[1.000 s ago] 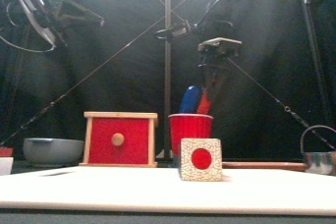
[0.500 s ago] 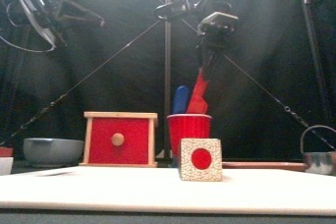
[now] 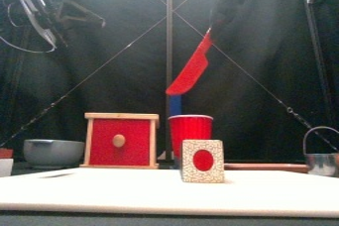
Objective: Cut the sushi into 4 pieces with the knife
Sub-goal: Grasp knife edge with left hand
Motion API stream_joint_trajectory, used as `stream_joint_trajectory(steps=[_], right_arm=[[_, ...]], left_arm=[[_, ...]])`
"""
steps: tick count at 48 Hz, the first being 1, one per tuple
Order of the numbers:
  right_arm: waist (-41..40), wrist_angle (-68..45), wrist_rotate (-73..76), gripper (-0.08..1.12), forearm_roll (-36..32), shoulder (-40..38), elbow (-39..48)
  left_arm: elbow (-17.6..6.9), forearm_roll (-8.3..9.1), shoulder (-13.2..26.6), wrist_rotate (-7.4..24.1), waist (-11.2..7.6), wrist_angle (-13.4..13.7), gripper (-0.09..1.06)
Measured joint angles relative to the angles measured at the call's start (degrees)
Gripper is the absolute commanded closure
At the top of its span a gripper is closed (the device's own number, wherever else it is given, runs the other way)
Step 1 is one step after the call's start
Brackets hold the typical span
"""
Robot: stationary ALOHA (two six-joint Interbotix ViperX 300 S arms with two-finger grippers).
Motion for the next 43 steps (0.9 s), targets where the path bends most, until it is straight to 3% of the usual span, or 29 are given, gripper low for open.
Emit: stream_joint_trajectory(steps=[10,17,23,28,33,38,43], right_arm=[[0.62,-9.76,5.45,0.68,1.14,-8.96,7.21],[0.88,-21.62,10.55,0.68,2.99,-15.56,15.21],[0.97,-31.11,13.36,0.69,5.19,-20.13,22.76],[1.05,-38.58,14.68,0.69,7.21,-22.68,28.56],[1.41,-45.97,14.59,0.7,8.61,-23.55,33.57],[1.93,-52.47,14.77,0.7,9.14,-22.94,37.79],[2.55,-57.57,14.77,0.71,9.23,-21.45,40.61]], left_arm=[[0.0,0.0,-0.62,0.0,1.14,-1.05,0.94],[0.09,0.0,-0.7,0.0,1.58,-3.34,0.94],[0.0,0.0,-0.79,-0.09,1.93,-4.66,0.87],[0.0,0.0,-0.79,-0.18,2.02,-4.83,0.75],[-0.26,0.0,-0.79,-0.26,1.93,-4.31,0.55],[-1.41,0.0,-0.62,-0.26,1.85,-1.76,0.33],[-3.69,-0.18,0.44,-0.26,1.76,2.72,0.13]])
